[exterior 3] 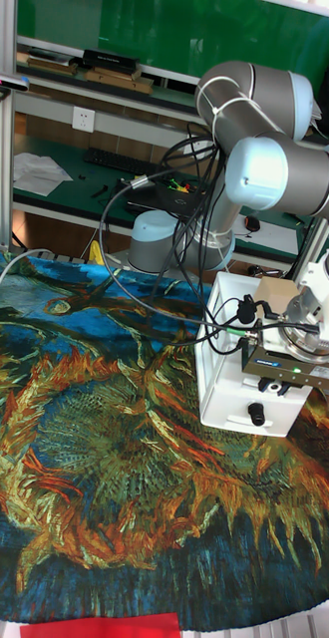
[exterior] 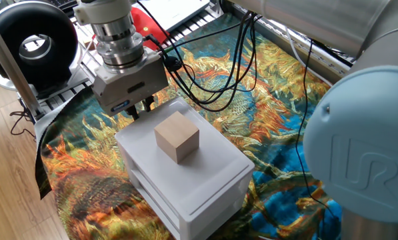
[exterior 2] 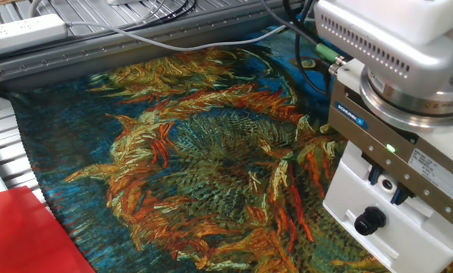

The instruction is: Grasp the handle and close the drawer

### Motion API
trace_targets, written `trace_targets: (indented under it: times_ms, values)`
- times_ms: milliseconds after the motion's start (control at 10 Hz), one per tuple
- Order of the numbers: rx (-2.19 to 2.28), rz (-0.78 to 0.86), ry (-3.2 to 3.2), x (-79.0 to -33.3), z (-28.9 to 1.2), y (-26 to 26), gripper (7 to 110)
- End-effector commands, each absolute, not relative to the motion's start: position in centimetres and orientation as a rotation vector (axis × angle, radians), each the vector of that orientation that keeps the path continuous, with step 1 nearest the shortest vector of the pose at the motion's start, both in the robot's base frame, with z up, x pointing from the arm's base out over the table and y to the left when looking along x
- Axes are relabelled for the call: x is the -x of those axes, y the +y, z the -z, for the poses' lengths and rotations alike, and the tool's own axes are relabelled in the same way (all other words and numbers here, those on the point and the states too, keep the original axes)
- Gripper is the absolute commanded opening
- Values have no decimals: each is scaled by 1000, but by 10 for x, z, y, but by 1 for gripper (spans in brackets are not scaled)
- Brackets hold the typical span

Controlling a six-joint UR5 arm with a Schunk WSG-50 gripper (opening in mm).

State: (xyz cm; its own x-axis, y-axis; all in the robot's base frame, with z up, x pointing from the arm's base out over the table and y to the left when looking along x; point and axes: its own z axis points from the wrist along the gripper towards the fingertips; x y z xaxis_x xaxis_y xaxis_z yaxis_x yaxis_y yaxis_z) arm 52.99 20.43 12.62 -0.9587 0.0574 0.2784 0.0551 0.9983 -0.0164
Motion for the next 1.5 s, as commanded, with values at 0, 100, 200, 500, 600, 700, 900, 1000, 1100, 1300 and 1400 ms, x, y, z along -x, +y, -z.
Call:
trace_targets:
  times_ms: [0, 100, 200, 500, 600, 700, 900, 1000, 1100, 1300, 1400]
  values:
    - [83, 20, -2850, -529, -127, 209, 7]
    - [73, 32, -2856, -531, -126, 211, 7]
    - [48, 29, -2857, -531, -126, 208, 7]
    - [10, 54, -2855, -529, -124, 206, 22]
    - [-13, 51, -2854, -529, -124, 205, 22]
    - [-27, 55, -2852, -530, -125, 206, 22]
    - [-67, 78, -2847, -529, -127, 210, 44]
    - [-88, 105, -2846, -528, -126, 212, 44]
    - [-105, 109, -2848, -528, -124, 210, 44]
    - [-113, 115, -2854, -529, -123, 209, 88]
    - [-107, 120, -2872, -534, -122, 210, 88]
